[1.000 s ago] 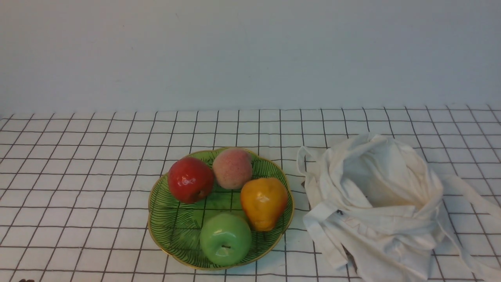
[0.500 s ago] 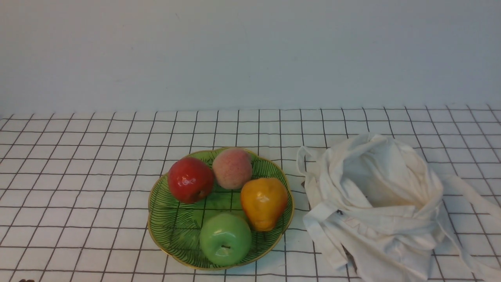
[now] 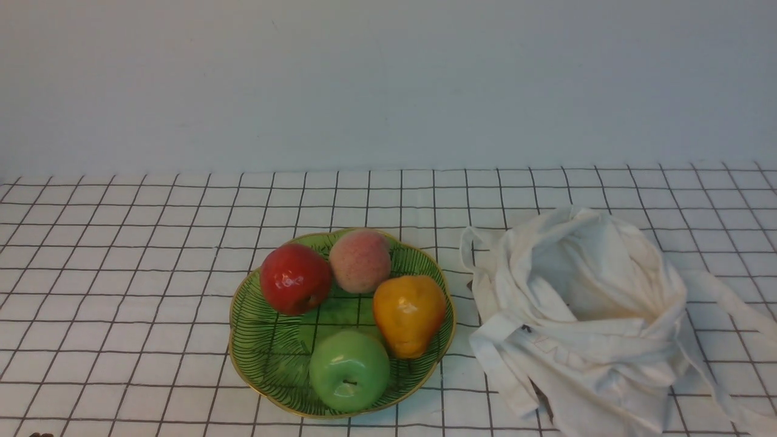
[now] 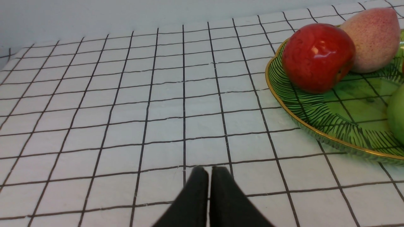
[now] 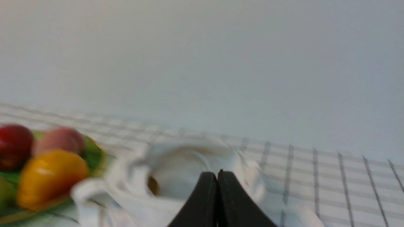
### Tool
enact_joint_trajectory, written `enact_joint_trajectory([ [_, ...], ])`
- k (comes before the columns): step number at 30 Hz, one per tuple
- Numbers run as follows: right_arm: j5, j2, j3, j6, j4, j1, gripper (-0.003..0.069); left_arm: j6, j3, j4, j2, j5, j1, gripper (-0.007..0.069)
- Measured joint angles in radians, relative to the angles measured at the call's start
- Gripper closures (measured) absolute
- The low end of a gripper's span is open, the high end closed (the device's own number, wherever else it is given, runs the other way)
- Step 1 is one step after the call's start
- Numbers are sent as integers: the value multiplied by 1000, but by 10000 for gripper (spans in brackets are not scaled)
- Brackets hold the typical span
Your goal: Take the fruit out of the bag on the white checkered tablecloth and place them on the plate.
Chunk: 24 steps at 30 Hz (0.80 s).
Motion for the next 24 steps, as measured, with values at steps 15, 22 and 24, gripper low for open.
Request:
enact_joint_trajectory([
  [15,57,1,78,27,-10,-145,673,0,0,0,0,-1,0,632],
  [22,57,1,78,27,-10,-145,673,0,0,0,0,-1,0,632],
  [24,57,1,78,27,-10,-145,673,0,0,0,0,-1,0,632],
])
